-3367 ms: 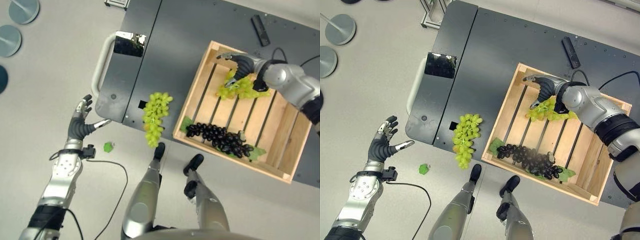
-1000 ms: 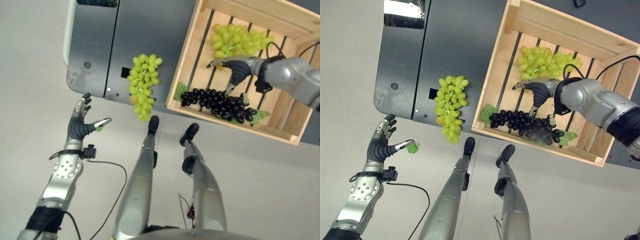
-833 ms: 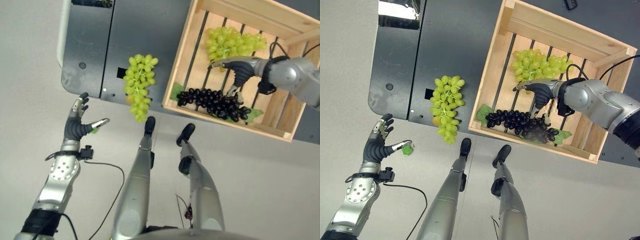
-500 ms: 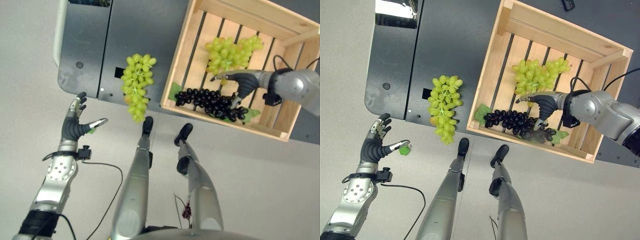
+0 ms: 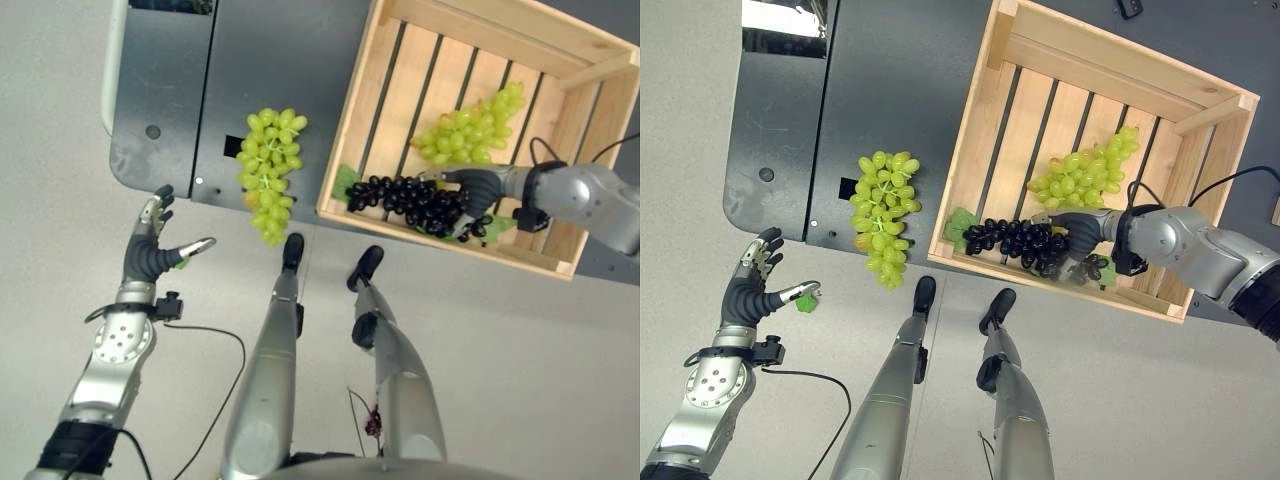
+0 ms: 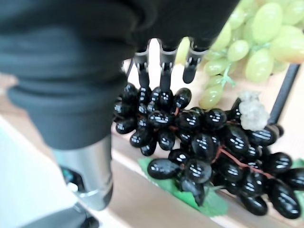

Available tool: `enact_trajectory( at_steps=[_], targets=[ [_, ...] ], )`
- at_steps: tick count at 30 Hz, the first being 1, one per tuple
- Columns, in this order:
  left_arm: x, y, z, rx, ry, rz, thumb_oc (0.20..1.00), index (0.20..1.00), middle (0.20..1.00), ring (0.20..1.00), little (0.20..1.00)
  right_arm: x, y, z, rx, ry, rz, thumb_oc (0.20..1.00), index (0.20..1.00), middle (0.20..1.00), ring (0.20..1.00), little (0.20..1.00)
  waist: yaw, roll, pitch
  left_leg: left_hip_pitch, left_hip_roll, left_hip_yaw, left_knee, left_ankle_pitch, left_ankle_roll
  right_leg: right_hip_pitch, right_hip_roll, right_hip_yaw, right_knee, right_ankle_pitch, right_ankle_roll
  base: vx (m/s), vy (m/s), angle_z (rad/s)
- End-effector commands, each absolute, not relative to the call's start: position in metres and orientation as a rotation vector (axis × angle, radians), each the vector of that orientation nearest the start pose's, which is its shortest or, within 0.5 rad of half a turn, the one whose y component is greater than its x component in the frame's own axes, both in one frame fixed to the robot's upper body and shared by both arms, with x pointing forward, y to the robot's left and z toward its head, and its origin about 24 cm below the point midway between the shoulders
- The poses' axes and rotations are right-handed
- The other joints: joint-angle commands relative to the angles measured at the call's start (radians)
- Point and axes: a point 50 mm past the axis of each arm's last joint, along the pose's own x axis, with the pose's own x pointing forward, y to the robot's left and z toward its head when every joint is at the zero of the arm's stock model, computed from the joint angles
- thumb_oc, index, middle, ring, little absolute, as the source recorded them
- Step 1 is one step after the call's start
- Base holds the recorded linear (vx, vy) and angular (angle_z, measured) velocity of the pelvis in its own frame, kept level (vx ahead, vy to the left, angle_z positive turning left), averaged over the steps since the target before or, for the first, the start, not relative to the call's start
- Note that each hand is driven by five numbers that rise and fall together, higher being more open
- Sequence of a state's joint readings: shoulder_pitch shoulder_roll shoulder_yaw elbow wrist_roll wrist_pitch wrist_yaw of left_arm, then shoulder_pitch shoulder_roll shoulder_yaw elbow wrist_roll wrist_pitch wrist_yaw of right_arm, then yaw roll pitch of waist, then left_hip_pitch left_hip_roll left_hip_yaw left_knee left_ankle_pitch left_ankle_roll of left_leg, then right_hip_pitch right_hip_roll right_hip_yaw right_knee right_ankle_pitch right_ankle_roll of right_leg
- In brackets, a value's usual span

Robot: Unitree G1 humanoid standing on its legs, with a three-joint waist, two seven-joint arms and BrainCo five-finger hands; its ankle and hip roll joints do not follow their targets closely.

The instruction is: Pick up the fruits from the basket on one side to the basket on the other side

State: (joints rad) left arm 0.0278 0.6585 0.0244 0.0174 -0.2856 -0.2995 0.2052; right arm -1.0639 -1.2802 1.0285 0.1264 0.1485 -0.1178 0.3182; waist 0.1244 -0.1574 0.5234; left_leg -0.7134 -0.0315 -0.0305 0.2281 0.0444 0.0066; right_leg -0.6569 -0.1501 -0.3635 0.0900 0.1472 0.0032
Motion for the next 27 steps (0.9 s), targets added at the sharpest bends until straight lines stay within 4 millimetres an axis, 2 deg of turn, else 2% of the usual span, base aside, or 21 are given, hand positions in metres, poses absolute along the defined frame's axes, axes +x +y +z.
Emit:
enact_trajectory(
  at_steps=[1, 8, 10, 14, 20, 27],
  targets=[
    [0.224, 0.280, 0.125, 0.434, -0.376, 0.204, 1.000, 1.000, 1.000, 1.000, 1.000, 0.325, -0.208, 0.233, -1.458, -0.161, 0.637, 1.000, 1.000, 1.000, 1.000, 1.000, 0.017, -0.012, -0.003, 0.032, 0.009, 0.015, 0.042, -0.076, -0.036, 0.065, -0.113, 0.005, 0.016, 0.022, 0.183, 0.00, 0.000, 0.00],
    [0.225, 0.279, 0.124, 0.424, -0.376, 0.217, 1.000, 1.000, 1.000, 1.000, 1.000, 0.328, -0.190, 0.225, -1.371, -0.243, 0.639, 1.000, 1.000, 1.000, 1.000, 1.000, 0.020, -0.005, -0.003, -0.003, 0.006, 0.014, 0.051, -0.069, -0.030, 0.035, -0.114, 0.004, 0.016, 0.029, 0.179, 0.00, 0.000, 0.00],
    [0.226, 0.276, 0.120, 0.409, -0.365, 0.218, 1.000, 1.000, 1.000, 1.000, 1.000, 0.335, -0.182, 0.216, -1.348, -0.253, 0.637, 1.000, 1.000, 1.000, 1.000, 1.000, 0.026, 0.002, -0.003, -0.011, 0.009, 0.014, 0.062, -0.082, -0.028, 0.026, -0.108, 0.010, 0.021, 0.022, 0.178, 0.00, 0.000, 0.00],
    [0.227, 0.275, 0.118, 0.402, -0.359, 0.219, 1.000, 1.000, 1.000, 1.000, 1.000, 0.343, -0.172, 0.210, -1.355, -0.256, 0.640, 1.000, 1.000, 1.000, 1.000, 1.000, 0.030, 0.011, -0.003, -0.030, 0.009, 0.015, 0.074, -0.086, -0.026, 0.010, -0.107, 0.014, 0.028, 0.021, 0.177, 0.00, 0.000, 0.00],
    [0.228, 0.272, 0.117, 0.384, -0.359, 0.223, 1.000, 1.000, 1.000, 1.000, 1.000, 0.354, -0.159, 0.208, -1.346, -0.295, 0.603, 1.000, 1.000, 1.000, 1.000, 1.000, 0.031, 0.018, -0.003, -0.064, 0.007, 0.017, 0.092, -0.092, -0.023, -0.019, -0.106, 0.020, 0.031, 0.022, 0.175, 0.00, 0.000, 0.00],
    [0.227, 0.272, 0.116, 0.384, -0.359, 0.230, 1.000, 1.000, 1.000, 1.000, 1.000, 0.356, -0.156, 0.215, -1.374, -0.320, 0.585, 1.000, 1.000, 1.000, 1.000, 1.000, 0.027, 0.022, -0.003, -0.093, 0.004, 0.022, 0.119, -0.105, -0.019, -0.044, -0.105, 0.032, 0.033, 0.023, 0.173, 0.00, 0.014, -0.05]
  ],
)
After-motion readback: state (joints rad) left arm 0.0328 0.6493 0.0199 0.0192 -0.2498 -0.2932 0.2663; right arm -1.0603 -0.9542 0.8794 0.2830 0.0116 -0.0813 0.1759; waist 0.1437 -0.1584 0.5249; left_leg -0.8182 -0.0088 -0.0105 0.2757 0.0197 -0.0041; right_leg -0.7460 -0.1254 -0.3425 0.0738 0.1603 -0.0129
